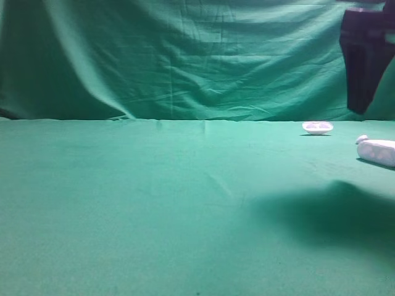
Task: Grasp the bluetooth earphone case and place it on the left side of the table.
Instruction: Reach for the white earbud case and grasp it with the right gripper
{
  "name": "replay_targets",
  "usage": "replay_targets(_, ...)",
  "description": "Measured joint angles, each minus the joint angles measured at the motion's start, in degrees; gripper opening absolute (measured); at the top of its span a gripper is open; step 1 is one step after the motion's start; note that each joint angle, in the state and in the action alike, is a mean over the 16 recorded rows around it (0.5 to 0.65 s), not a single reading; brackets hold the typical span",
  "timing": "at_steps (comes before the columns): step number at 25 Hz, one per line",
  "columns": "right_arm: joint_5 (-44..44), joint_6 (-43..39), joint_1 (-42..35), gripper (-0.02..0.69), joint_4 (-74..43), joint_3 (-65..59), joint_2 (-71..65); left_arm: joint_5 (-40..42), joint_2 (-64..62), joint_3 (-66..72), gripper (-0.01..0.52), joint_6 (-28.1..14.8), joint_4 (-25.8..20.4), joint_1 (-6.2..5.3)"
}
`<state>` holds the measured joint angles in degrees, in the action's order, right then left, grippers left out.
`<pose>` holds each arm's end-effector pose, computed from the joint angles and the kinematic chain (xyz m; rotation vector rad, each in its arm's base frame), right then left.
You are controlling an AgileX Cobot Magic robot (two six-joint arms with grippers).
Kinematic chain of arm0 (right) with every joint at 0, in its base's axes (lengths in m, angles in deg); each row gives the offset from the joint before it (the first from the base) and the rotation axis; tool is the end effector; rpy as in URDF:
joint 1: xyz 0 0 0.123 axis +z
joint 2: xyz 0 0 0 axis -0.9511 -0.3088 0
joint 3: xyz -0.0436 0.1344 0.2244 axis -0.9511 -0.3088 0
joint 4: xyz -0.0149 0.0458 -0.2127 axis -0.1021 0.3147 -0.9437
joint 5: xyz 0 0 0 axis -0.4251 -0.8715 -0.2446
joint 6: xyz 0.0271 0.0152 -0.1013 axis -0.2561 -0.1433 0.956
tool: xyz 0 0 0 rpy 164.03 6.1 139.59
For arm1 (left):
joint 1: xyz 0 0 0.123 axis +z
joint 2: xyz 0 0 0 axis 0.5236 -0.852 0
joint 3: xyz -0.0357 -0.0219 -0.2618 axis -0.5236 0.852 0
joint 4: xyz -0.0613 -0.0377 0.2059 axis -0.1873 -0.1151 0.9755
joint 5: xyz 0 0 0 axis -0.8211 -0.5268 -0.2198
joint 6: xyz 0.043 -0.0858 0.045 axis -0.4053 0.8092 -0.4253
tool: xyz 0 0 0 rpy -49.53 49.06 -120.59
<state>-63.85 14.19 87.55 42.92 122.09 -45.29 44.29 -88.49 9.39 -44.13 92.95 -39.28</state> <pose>0.2775 0.0712 0.1844 -0.5070 2.8017 -0.0403 0.0531 -0.0046 0.1731 0.1136 1.8337 -0.0667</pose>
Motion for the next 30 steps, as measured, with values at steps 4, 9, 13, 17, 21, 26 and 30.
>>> replay_targets(4,1.16,-0.66,0.0,0.601,-0.95,0.95,-3.49,0.0,0.0,0.0,0.0,0.0,0.0,0.0)
replay_targets(9,2.37,-1.02,0.0,0.51,-1.5,1.48,-6.32,0.0,0.0,0.0,0.0,0.0,0.0,0.0)
replay_targets(13,2.85,-1.12,0.0,0.424,-1.88,1.8,-7.49,0.0,0.0,0.0,0.0,0.0,0.0,0.0)
replay_targets(17,2.14,-1.31,0.12,0.349,-2.21,3.12,-7.93,0.0,0.0,0.0,0.0,0.0,0.0,0.0)
replay_targets(21,0.22,-1.67,1.23,0.306,-2.39,6.8,-8.1,0.0,0.0,0.0,0.0,0.0,0.0,0.0)
replay_targets(26,-2.77,-2.1,5.32,0.299,-1.99,15.71,-9.02,0.0,0.0,0.0,0.0,0.0,0.0,0.0)
replay_targets(30,-5.84,-2.37,10.85,0.299,-1.32,26.76,-12.15,0.0,0.0,0.0,0.0,0.0,0.0,0.0)
